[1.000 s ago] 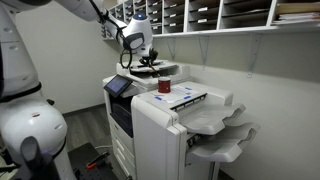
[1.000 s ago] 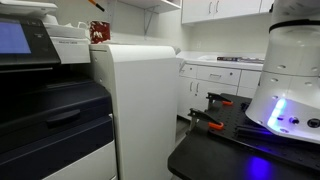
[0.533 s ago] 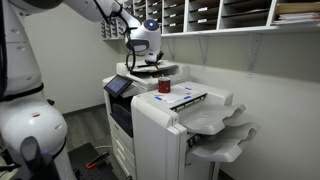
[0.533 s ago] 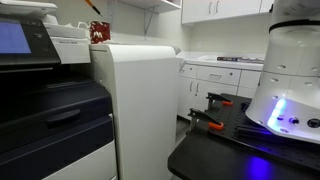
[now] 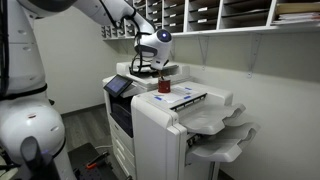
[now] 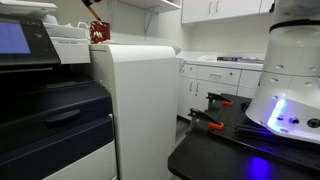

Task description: Put the pen in the mug

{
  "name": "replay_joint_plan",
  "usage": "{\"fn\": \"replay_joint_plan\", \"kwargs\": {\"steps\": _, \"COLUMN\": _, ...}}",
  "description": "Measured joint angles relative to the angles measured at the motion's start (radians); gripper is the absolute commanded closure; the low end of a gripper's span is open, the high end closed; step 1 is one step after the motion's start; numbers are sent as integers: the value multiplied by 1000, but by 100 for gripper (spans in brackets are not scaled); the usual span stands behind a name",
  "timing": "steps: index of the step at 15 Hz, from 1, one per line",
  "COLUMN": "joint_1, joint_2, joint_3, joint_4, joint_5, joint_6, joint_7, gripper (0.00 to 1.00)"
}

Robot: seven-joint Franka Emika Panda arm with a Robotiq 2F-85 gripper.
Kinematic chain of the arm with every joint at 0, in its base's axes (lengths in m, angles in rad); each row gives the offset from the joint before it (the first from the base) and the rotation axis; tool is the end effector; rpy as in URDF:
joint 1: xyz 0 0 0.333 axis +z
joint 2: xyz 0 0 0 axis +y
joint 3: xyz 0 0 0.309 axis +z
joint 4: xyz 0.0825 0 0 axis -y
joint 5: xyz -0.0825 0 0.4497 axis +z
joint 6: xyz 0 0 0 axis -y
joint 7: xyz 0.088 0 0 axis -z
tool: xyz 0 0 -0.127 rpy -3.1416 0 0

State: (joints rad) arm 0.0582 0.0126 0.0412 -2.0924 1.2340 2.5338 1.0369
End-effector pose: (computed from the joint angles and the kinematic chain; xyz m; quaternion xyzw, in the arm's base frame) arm 0.6451 0.0646 0.4042 -0.5330 0.7113 0.0820 0.4508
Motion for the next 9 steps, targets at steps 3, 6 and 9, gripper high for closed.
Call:
{"fn": "replay_joint_plan", "kwargs": {"steps": 3, "joint_1": -2, "joint_2": 5, "joint_3": 1, "joint_4": 0, "joint_5": -13, "joint_6": -4, "joint_7": 7, "gripper": 26}}
{"fn": "replay_joint_plan", "kwargs": {"steps": 6, "joint_1": 6, "joint_2": -4, "joint_3": 6, "joint_4": -1, "joint_5": -104, "joint_6": -3, "joint_7": 65, "gripper": 2}}
{"fn": "replay_joint_plan", "kwargs": {"steps": 9, "joint_1": 15, "joint_2": -35, "joint_3": 21, "joint_4": -18, "joint_5": -364, "joint_6": 32, "joint_7": 292, "gripper": 0}}
